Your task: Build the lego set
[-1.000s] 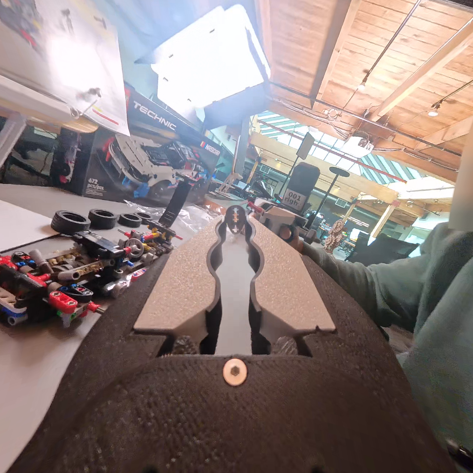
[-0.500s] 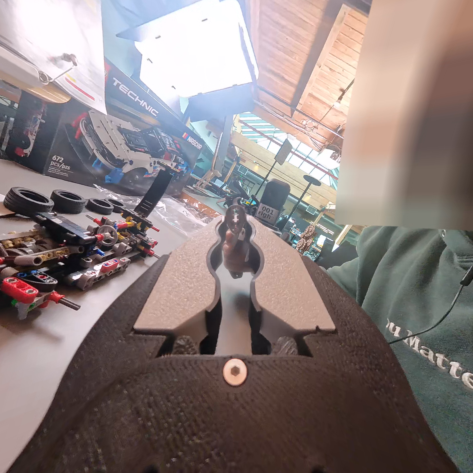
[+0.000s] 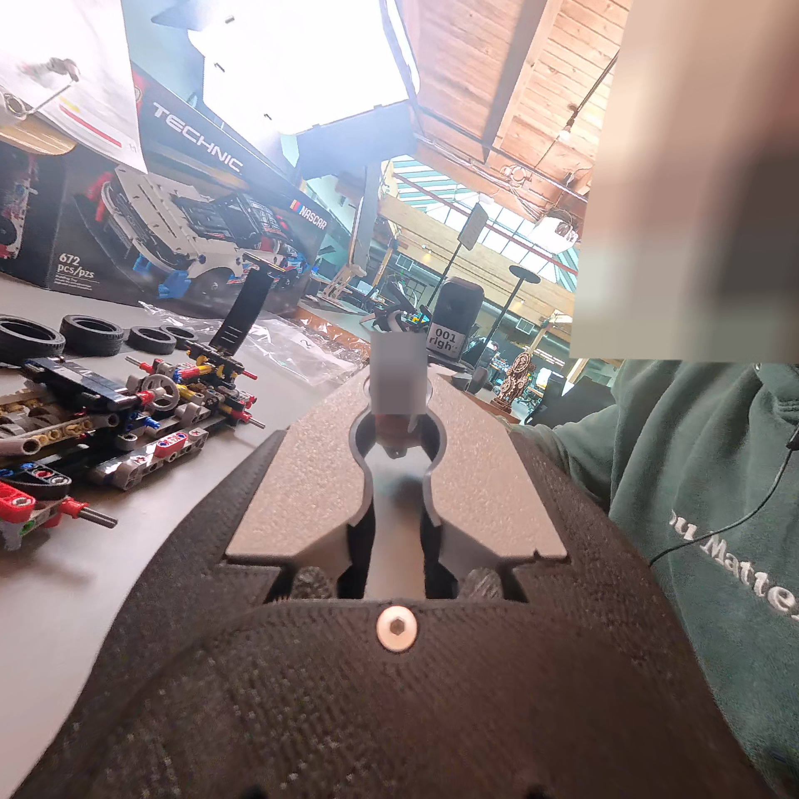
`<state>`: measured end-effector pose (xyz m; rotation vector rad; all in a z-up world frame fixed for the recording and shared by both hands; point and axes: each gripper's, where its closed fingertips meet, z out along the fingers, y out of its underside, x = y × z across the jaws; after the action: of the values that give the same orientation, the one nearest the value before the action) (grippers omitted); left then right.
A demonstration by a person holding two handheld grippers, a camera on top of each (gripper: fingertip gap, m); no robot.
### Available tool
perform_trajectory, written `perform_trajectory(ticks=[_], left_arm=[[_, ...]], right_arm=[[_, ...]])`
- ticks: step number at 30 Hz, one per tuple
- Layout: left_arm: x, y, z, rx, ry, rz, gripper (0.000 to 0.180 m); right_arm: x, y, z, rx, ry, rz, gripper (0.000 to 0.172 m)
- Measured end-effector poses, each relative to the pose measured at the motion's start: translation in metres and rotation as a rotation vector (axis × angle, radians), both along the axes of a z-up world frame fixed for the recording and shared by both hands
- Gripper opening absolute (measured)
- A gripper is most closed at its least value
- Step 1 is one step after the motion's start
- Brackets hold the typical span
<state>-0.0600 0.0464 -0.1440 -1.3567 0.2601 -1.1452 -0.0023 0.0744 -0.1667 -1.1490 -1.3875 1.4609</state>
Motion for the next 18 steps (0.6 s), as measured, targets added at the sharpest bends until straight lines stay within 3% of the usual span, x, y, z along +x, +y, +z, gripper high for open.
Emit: perform_trajectory(ticks=[18], left_arm=[[0.0027,0.0020,-0.0078,-0.009,0.036,-0.001,0.011]], right_arm=[[0.0003,-0.0024,-0.0058,0.013,-0.021,0.014,0.005]])
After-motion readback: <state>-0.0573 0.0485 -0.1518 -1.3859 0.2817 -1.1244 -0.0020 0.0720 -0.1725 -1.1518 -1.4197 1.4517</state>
